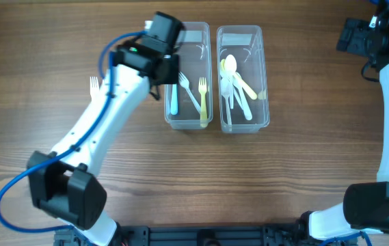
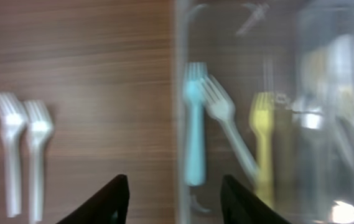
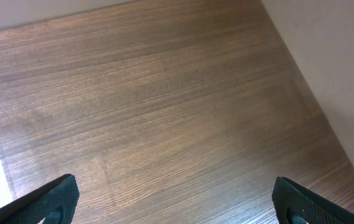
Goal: Pack container
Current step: 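Place the yellow fork into the left container and release, then move the left gripper to the remaining white forks and grasp one, then carry the white fork into the left container, release, and lift away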
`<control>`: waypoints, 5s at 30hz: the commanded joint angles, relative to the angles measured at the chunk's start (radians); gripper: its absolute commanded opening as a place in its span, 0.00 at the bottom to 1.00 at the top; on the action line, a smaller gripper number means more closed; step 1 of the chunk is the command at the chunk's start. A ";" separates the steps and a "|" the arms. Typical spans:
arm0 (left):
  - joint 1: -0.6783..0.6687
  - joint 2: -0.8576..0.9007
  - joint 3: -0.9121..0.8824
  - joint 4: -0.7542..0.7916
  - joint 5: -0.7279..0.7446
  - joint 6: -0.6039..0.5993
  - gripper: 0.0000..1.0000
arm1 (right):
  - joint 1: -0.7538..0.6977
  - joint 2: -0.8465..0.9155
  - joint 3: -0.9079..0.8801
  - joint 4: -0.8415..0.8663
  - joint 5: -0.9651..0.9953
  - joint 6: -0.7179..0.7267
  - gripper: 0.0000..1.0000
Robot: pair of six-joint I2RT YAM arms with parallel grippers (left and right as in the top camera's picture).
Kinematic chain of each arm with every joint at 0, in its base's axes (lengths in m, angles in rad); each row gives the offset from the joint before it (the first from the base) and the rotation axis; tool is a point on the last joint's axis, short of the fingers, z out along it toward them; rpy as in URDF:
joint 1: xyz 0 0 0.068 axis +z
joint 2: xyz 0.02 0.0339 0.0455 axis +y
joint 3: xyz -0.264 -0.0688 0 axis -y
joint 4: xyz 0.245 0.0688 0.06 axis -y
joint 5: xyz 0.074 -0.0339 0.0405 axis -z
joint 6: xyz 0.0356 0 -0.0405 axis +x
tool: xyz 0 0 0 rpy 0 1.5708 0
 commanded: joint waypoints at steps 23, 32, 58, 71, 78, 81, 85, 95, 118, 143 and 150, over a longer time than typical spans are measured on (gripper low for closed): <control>0.322 -0.035 -0.312 0.140 -0.061 0.138 0.46 | 0.002 0.004 0.008 0.002 0.017 0.011 1.00; 0.386 -0.033 -0.390 0.188 -0.027 0.134 0.27 | 0.002 0.004 0.008 0.002 0.017 0.012 1.00; 0.468 0.165 -0.409 0.313 0.156 0.322 0.37 | 0.002 0.004 0.008 0.002 0.017 0.011 1.00; 0.504 0.193 -0.409 0.326 0.150 0.351 0.29 | 0.002 0.004 0.008 0.002 0.017 0.011 1.00; 0.504 0.193 -0.409 0.328 0.241 0.349 0.14 | 0.002 0.004 0.008 0.002 0.017 0.011 1.00; 0.504 0.193 -0.409 0.326 0.239 0.343 0.10 | 0.002 0.004 0.008 0.002 0.017 0.011 1.00; 0.503 0.187 -0.395 0.307 0.239 0.309 0.04 | 0.002 0.004 0.008 0.002 0.017 0.011 1.00; 0.502 0.097 -0.224 0.171 0.240 0.220 0.04 | 0.002 0.004 0.008 0.002 0.017 0.011 0.99; 0.007 -0.030 -0.084 0.218 0.343 -0.051 0.04 | 0.002 0.004 0.008 0.002 0.017 0.011 1.00; -0.067 0.160 -0.084 0.328 0.189 -0.076 0.26 | 0.002 0.004 0.008 0.002 0.017 0.011 1.00; -0.057 0.154 -0.076 0.343 0.174 -0.076 0.47 | 0.002 0.004 0.008 0.002 0.017 0.011 1.00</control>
